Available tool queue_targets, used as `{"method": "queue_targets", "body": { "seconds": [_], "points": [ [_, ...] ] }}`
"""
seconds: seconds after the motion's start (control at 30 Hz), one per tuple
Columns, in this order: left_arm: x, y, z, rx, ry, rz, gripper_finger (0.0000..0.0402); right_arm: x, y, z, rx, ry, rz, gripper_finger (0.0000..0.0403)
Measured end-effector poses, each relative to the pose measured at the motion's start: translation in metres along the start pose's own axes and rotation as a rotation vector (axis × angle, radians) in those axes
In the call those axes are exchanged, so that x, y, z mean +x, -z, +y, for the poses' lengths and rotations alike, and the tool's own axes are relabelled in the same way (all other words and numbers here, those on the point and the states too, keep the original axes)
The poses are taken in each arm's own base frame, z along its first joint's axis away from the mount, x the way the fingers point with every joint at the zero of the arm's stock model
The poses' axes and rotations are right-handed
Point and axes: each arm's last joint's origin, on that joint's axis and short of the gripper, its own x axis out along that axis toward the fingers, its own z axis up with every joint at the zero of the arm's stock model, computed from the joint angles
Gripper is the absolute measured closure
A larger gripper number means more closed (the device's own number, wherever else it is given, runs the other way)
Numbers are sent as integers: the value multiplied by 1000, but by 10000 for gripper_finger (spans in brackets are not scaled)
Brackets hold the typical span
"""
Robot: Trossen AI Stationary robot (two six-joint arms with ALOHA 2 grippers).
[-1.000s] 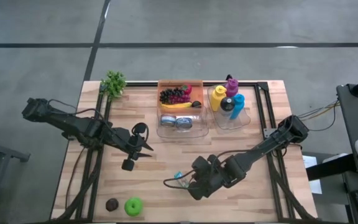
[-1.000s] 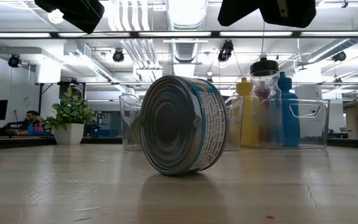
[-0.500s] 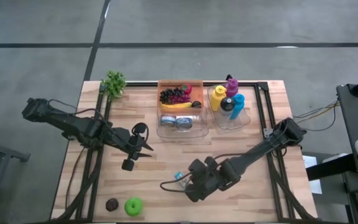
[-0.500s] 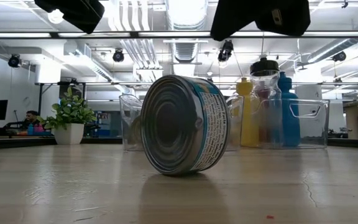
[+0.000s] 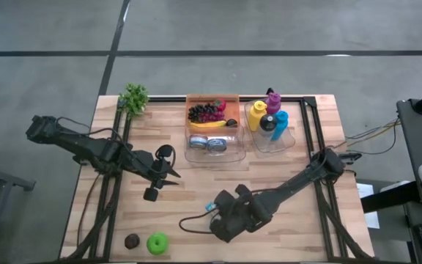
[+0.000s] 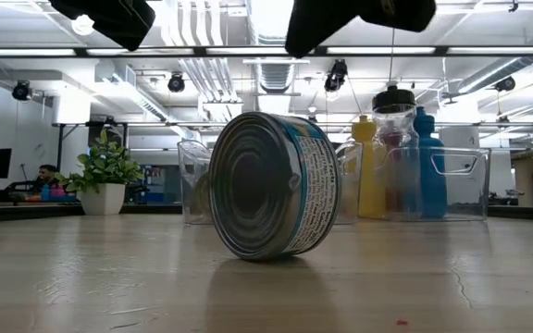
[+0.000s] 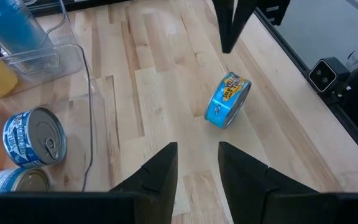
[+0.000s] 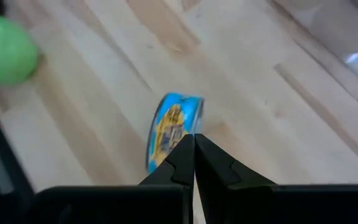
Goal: Pick & Place Food Item
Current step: Put the yellow and blue can into the left transparent bin
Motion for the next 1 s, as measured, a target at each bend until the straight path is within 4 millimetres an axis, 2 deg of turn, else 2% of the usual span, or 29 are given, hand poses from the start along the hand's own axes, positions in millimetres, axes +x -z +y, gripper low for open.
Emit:
{"method": "queue_targets", "body": {
  "seconds": [0.1, 0.27, 0.7, 0.83, 1.0],
  "points": [
    [0, 0, 0, 0, -1, 2, 284, 6, -1, 7, -22, 33, 10, 394],
    [0, 0, 0, 0, 0, 2, 284, 8, -7, 24, -116, -6, -4, 394],
    [0, 0, 0, 0, 0, 2, 284, 23, 0, 28, -83, 44, 24, 393],
    [0, 0, 0, 0, 0, 2, 284, 22, -1, 28, -82, 42, 22, 373],
    [0, 0, 0, 0, -1, 2, 284, 22, -1, 27, -91, 45, 24, 323]
  ]
}}
